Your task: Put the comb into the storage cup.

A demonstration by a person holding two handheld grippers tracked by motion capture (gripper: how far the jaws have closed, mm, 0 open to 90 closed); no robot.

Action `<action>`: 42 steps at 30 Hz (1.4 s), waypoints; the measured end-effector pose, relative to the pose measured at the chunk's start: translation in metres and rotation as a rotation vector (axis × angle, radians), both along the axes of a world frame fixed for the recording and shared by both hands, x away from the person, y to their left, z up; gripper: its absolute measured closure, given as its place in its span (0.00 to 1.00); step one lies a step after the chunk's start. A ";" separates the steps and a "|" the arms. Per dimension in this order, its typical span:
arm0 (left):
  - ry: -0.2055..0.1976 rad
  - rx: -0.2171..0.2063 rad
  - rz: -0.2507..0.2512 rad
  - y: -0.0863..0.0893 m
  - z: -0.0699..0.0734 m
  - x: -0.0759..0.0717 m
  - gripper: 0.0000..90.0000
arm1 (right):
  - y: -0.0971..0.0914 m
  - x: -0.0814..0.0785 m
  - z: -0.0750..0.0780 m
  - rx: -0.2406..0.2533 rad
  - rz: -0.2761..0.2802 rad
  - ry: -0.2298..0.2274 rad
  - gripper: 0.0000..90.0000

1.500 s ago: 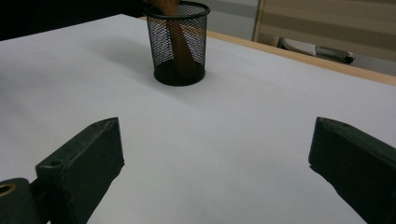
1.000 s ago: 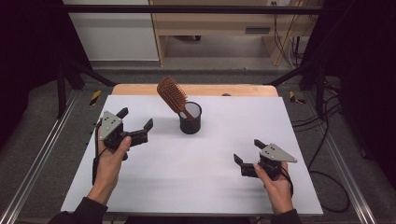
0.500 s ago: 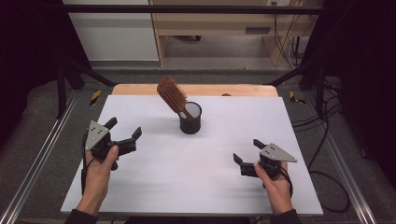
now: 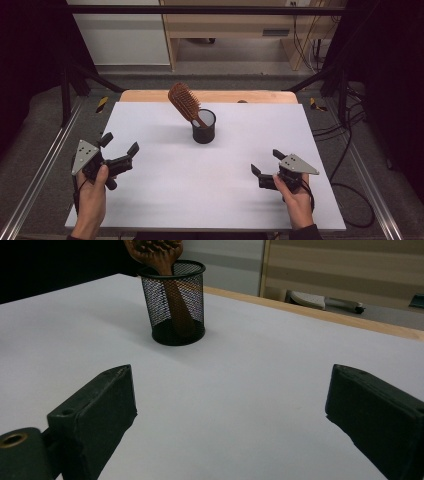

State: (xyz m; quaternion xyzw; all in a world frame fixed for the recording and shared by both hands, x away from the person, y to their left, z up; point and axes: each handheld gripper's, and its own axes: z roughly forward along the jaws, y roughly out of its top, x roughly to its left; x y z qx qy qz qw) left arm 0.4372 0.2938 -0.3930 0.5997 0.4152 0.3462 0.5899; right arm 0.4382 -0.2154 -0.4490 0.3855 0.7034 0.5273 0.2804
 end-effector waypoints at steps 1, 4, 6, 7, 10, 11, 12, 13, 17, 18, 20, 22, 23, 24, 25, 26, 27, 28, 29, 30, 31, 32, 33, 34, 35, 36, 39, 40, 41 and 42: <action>0.001 -0.001 0.001 0.001 -0.001 0.000 0.03 | 0.000 0.000 0.000 0.003 0.000 0.000 0.07; -0.002 0.001 0.008 0.005 0.000 -0.002 0.03 | 0.000 -0.001 0.001 0.008 0.001 -0.005 0.06; -0.009 0.003 0.010 0.007 0.002 -0.004 0.03 | -0.001 -0.002 0.001 0.007 0.001 -0.009 0.06; -0.012 0.003 0.007 0.008 0.004 -0.005 0.03 | -0.001 -0.002 0.002 0.009 0.001 -0.010 0.06; -0.022 0.007 -0.006 0.011 0.008 -0.008 0.03 | -0.003 -0.004 0.003 0.022 0.004 -0.016 0.05; -0.024 0.007 -0.007 0.012 0.010 -0.009 0.03 | -0.003 -0.004 0.004 0.028 0.009 -0.022 0.05; -0.024 0.005 -0.008 0.013 0.011 -0.009 0.03 | -0.004 -0.005 0.004 0.033 0.010 -0.026 0.05; -0.024 0.005 -0.010 0.014 0.012 -0.010 0.03 | -0.004 -0.005 0.005 0.037 0.012 -0.029 0.05; -0.023 0.024 -0.027 0.017 0.010 -0.014 0.02 | -0.005 -0.007 0.009 0.046 0.013 -0.068 0.05; -0.021 0.028 -0.025 0.018 0.009 -0.015 0.02 | -0.005 -0.007 0.009 0.045 0.013 -0.072 0.05; -0.018 0.031 -0.022 0.021 0.007 -0.016 0.02 | -0.006 -0.007 0.010 0.052 0.012 -0.070 0.05; -0.016 0.031 -0.016 0.024 0.005 -0.018 0.02 | -0.006 -0.007 0.011 0.051 0.014 -0.075 0.05; -0.015 0.032 -0.014 0.026 0.004 -0.018 0.02 | -0.006 -0.007 0.011 0.050 0.013 -0.076 0.05; -0.016 0.032 -0.009 0.028 0.004 -0.019 0.02 | -0.006 -0.007 0.012 0.048 0.012 -0.079 0.05; -0.018 0.027 -0.005 0.030 0.004 -0.020 0.02 | -0.006 -0.008 0.012 0.046 0.012 -0.078 0.05; -0.023 0.029 -0.006 0.032 0.004 -0.021 0.02 | -0.007 -0.008 0.013 0.039 0.011 -0.081 0.05; -0.028 0.031 -0.006 0.034 0.005 -0.022 0.02 | -0.007 -0.009 0.013 0.039 0.012 -0.080 0.05; -0.031 0.032 -0.004 0.037 0.005 -0.023 0.02 | -0.008 -0.009 0.013 0.041 0.011 -0.080 0.05; -0.033 0.028 -0.005 0.039 0.005 -0.024 0.02 | -0.009 -0.010 0.014 0.041 0.012 -0.081 0.05; -0.032 0.024 -0.008 0.040 0.005 -0.024 0.02 | -0.010 -0.010 0.014 0.039 0.010 -0.084 0.04; -0.032 0.021 -0.008 0.042 0.004 -0.025 0.02 | -0.010 -0.011 0.014 0.040 0.009 -0.085 0.05; -0.030 0.018 -0.011 0.043 0.003 -0.026 0.02 | -0.011 -0.012 0.014 0.039 0.008 -0.087 0.05; -0.026 0.019 -0.017 0.044 0.001 -0.027 0.02 | -0.012 -0.013 0.014 0.037 0.007 -0.087 0.05; -0.023 0.024 -0.021 0.044 -0.001 -0.028 0.02 | -0.014 -0.013 0.014 0.035 0.006 -0.088 0.05; -0.020 0.028 -0.025 0.044 -0.002 -0.029 0.02 | -0.015 -0.014 0.014 0.033 0.006 -0.088 0.04; -0.017 0.026 -0.028 0.044 -0.004 -0.030 0.02 | -0.016 -0.015 0.014 0.033 0.006 -0.090 0.04; -0.006 0.028 -0.038 0.043 -0.009 -0.033 0.02 | -0.019 -0.017 0.013 0.031 0.006 -0.088 0.04; -0.004 0.026 -0.041 0.042 -0.011 -0.034 0.02 | -0.020 -0.018 0.012 0.030 0.006 -0.088 0.04; -0.004 0.025 -0.043 0.042 -0.012 -0.035 0.02 | -0.021 -0.018 0.012 0.028 0.007 -0.089 0.04; -0.004 0.027 -0.044 0.041 -0.013 -0.036 0.02 | -0.022 -0.018 0.012 0.028 0.008 -0.091 0.04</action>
